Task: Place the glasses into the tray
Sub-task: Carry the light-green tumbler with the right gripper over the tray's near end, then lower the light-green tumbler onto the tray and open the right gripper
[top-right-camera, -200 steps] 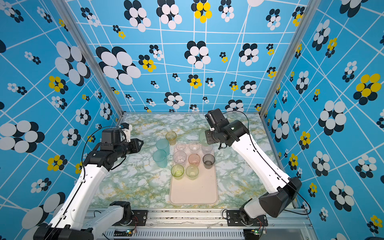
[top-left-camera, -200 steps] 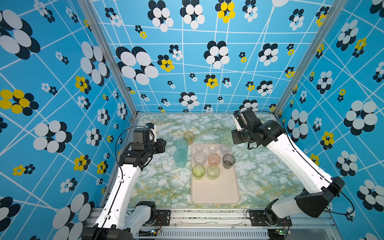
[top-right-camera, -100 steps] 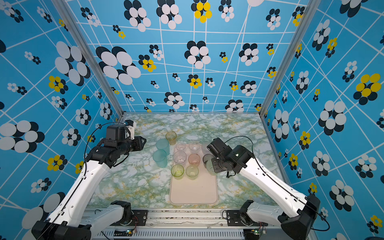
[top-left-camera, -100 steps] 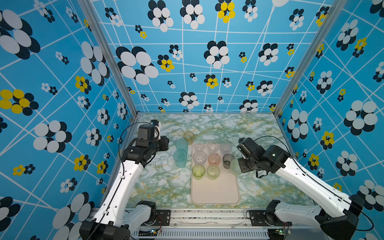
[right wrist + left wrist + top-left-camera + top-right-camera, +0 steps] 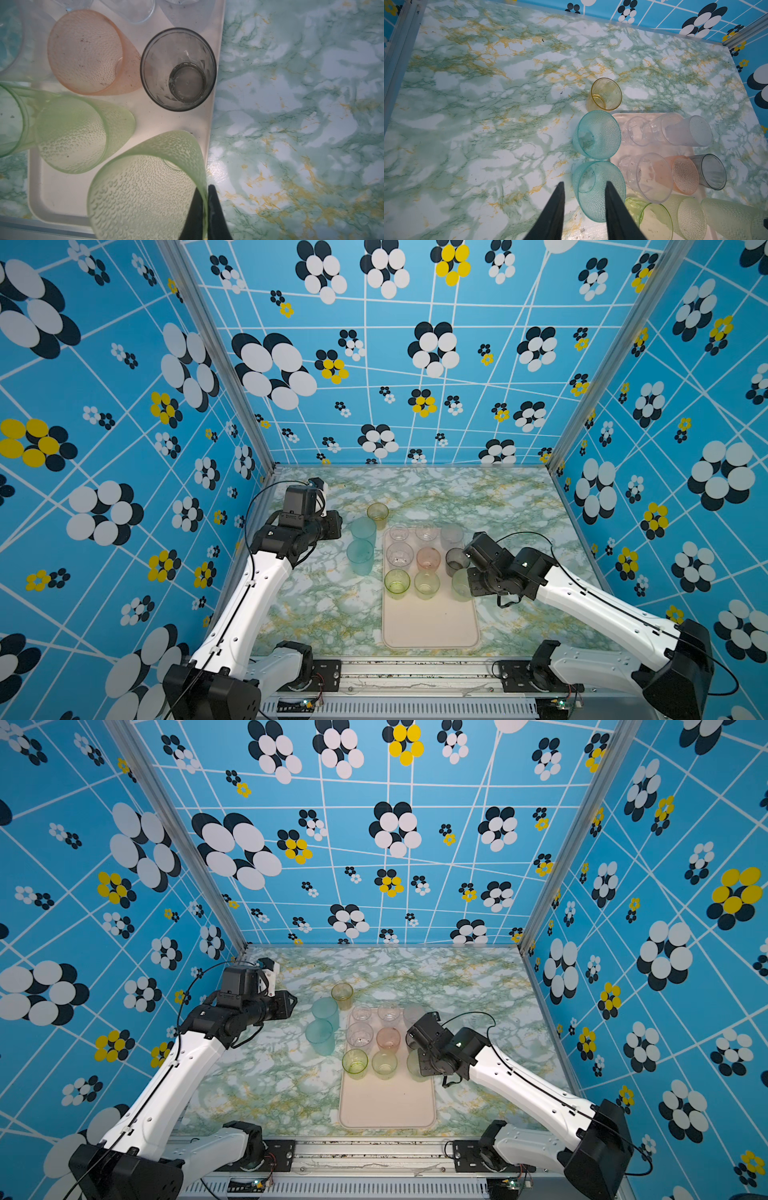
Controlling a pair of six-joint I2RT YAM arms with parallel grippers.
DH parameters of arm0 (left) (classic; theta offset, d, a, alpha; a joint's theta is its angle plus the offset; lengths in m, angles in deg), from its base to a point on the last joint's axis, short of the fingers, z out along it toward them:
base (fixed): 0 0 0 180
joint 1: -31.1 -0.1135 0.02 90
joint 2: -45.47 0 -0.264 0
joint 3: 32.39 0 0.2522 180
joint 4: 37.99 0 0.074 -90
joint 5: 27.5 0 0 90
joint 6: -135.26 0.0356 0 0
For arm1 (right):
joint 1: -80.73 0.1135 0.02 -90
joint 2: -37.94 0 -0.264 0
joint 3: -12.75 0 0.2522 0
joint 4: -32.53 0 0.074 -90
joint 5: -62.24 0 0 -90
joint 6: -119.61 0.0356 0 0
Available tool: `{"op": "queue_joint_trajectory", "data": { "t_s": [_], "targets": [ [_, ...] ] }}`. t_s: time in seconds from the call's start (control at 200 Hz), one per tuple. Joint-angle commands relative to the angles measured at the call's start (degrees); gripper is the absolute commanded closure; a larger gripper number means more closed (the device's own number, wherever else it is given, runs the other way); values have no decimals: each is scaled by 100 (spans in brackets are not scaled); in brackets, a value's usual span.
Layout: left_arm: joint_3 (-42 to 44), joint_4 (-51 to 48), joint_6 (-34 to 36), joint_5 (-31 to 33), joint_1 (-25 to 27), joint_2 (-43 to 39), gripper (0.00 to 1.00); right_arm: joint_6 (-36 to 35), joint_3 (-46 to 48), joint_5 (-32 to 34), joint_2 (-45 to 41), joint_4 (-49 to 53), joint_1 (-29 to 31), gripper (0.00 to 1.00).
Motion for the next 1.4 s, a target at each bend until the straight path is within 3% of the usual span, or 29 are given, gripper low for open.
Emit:
{"op": "queue_joint_trajectory", "data": {
  "t_s": [0.0,0.995,1.395],
  "targets": [
    [-211,-30,20,32,61,75,65,241,128,72,-19,-334,45,99],
    [-298,-78,65,-12,82,359,64,434,324,-169,595,-540,-45,97],
    [-334,-110,78,10,95,377,64,470,416,-156,490,-577,-146,84]
  ]
}}
